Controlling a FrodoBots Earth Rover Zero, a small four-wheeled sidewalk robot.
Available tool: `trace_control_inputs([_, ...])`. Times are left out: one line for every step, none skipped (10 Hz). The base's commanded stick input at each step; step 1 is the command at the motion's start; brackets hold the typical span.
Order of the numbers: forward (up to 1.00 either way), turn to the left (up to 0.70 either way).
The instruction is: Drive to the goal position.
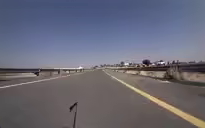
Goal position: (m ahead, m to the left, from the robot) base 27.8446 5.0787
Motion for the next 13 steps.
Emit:
trace_control_inputs([1.0,0.0])
trace_control_inputs([1.0,0.0])
trace_control_inputs([1.0,0.0])
trace_control_inputs([1.0,0.0])
trace_control_inputs([1.0,0.0])
trace_control_inputs([1.0,0.0])
trace_control_inputs([1.0,0.0])
trace_control_inputs([1.0,0.0])
trace_control_inputs([1.0,0.0])
trace_control_inputs([1.0,0.0])
trace_control_inputs([1.0,0.0])
trace_control_inputs([1.0,0.0])
trace_control_inputs([1.0,0.0])
